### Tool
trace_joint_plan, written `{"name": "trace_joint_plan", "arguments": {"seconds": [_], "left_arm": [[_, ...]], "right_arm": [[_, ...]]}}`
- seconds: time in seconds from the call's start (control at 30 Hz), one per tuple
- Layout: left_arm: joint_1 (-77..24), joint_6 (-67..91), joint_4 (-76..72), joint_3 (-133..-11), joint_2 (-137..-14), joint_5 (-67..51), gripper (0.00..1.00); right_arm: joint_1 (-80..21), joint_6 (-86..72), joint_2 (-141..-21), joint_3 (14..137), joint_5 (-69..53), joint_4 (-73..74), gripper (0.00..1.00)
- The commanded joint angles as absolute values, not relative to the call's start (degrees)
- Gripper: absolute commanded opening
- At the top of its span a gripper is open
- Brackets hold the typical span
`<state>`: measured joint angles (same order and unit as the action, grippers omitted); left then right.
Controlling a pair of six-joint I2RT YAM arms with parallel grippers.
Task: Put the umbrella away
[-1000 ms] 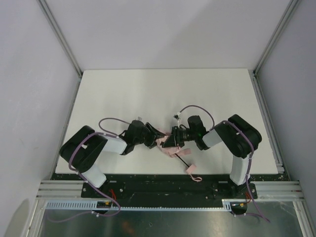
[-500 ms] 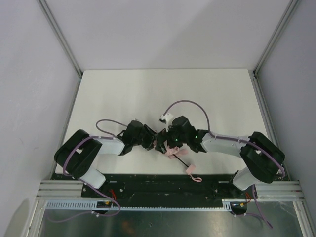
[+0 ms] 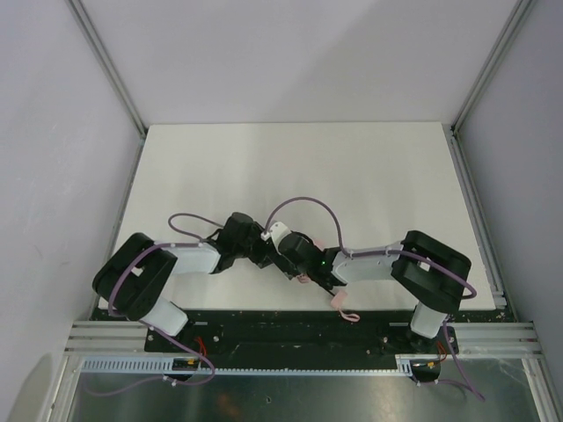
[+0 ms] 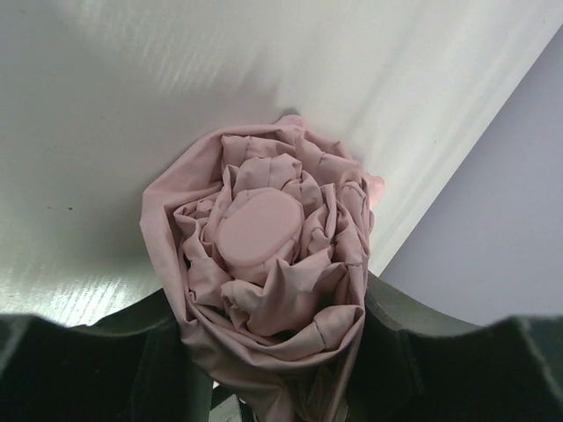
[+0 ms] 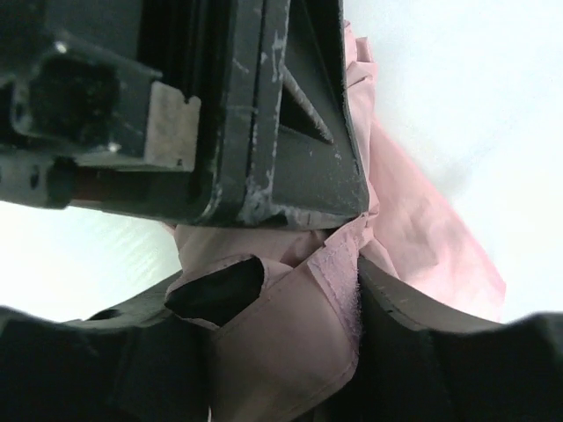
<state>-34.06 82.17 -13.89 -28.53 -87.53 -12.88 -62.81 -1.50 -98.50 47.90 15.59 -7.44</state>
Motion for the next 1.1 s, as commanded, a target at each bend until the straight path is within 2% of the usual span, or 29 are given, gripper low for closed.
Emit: {"name": "trace_joint_plan", "arguments": {"seconds": [0.0, 0.07, 0.1, 0.13, 0.17, 0.3, 0.33, 0.4, 0.7, 0.8, 0.87, 1.0, 1.07], "left_arm": [[-33.7, 83.1, -3.2, -27.2, -88.4, -11.8, 0.00], [-33.7, 82.9, -3.2, -27.1, -87.9, -11.6, 0.00], [-33.6, 82.5, -3.2, -27.2, -87.6, -11.2, 0.04], [-33.5, 82.1, -3.2, -27.1, -87.2, -10.9, 0.13], [-33.4, 82.0, -3.2, -26.8, -86.8, -10.6, 0.28], [-33.0, 80.8, -3.2, -26.0, -85.5, -9.6, 0.85], [-33.0, 80.7, -3.2, -25.7, -85.3, -9.1, 0.92], [-32.9, 80.3, -3.2, -25.2, -85.0, -8.0, 0.98], [-34.8, 80.2, -3.2, -27.3, -90.9, -6.9, 0.99], [-35.0, 79.8, -4.1, -28.1, -94.3, -6.6, 0.95], [-35.0, 79.5, -5.3, -28.2, -95.9, -6.6, 0.86], [-34.9, 78.2, -9.3, -27.7, -95.4, -6.4, 0.60], [-34.7, 77.5, -11.9, -27.2, -94.0, -6.4, 0.43]], "right_arm": [[-63.1, -1.7, -102.1, 48.0, 16.5, -8.2, 0.42], [-62.5, -2.1, -102.3, 47.1, 15.1, -8.6, 0.27], [-62.1, -2.3, -102.1, 46.6, 14.0, -9.0, 0.20], [-61.7, -2.4, -101.8, 46.1, 12.8, -9.5, 0.12], [-61.3, -2.5, -101.3, 45.6, 11.7, -9.9, 0.06], [-59.2, -2.6, -99.0, 43.8, 5.9, -11.5, 0.00], [-58.4, -2.8, -98.2, 43.4, 3.4, -11.9, 0.00], [-57.0, -3.0, -96.8, 42.8, -1.6, -12.8, 0.00], [-51.0, -9.1, -94.2, 42.2, -19.0, -17.4, 0.00], [-50.6, -9.4, -94.0, 42.2, -21.5, -18.4, 0.00], [-50.8, -9.0, -93.7, 42.2, -22.4, -18.8, 0.00], [-51.6, -7.4, -91.6, 42.2, -22.3, -17.6, 0.00], [-52.1, -7.3, -89.7, 42.2, -21.4, -16.3, 0.00]]}}
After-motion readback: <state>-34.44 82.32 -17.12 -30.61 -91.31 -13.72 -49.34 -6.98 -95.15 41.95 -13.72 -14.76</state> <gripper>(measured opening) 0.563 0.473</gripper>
